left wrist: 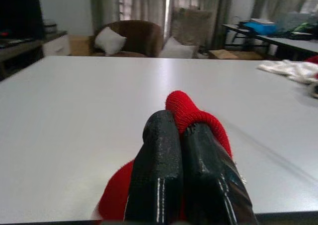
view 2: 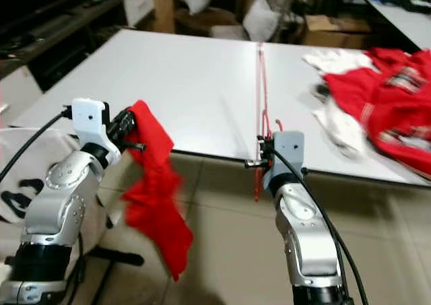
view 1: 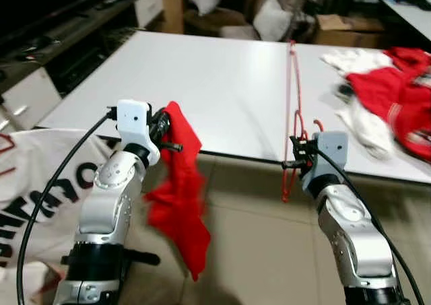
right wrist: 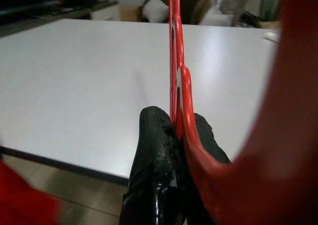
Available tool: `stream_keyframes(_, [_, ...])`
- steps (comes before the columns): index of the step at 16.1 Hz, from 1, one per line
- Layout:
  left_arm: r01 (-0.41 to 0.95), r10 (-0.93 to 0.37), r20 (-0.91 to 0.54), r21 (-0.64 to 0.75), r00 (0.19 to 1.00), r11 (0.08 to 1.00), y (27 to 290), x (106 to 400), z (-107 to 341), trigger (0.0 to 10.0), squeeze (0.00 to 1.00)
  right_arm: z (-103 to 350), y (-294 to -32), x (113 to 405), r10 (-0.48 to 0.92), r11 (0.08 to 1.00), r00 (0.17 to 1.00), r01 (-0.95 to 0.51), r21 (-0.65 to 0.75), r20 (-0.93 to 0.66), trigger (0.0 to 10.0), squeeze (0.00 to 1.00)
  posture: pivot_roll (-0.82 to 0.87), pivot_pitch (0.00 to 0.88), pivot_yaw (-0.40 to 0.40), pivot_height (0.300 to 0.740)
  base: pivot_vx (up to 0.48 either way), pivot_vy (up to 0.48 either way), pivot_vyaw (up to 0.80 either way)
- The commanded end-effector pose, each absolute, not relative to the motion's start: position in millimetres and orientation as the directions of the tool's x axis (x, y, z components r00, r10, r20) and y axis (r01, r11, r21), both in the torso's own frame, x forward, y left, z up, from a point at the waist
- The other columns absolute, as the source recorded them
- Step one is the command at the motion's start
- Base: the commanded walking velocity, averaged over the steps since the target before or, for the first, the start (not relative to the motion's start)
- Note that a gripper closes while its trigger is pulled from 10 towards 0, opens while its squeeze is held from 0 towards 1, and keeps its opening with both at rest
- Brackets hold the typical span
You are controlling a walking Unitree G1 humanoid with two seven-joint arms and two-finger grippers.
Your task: Hang hanger
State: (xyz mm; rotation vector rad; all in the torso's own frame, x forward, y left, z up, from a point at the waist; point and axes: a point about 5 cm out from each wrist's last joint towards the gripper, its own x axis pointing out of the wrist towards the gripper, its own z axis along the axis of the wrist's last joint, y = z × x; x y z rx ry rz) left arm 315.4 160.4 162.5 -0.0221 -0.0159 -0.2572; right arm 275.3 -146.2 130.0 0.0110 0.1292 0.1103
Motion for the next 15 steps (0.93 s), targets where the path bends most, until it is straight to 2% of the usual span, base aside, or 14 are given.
stream_keyframes(1, [0.236, -0.235, 0.059, -0.004, 0.97, 0.972, 167.2, 316.7, 173.2, 10.0, 0.0, 133.9, -139.2, 275.9, 0.137, 0.99, 0.984, -0.135, 0.028, -0.112, 10.0, 0.0, -0.06, 0.0, 0.031, 0.74, 0.352, 0.0, 0.0])
stream_keyframes(15, [0.232, -0.231, 0.066, -0.007, 0.971, 0.973, 168.5, 318.3, 174.0, 10.0, 0.0, 134.9, -138.0, 278.6, 0.154, 0.988, 0.982, -0.152, 0.019, -0.106, 10.0, 0.0, -0.06, 0.0, 0.023, 0.74, 0.35, 0.0, 0.0])
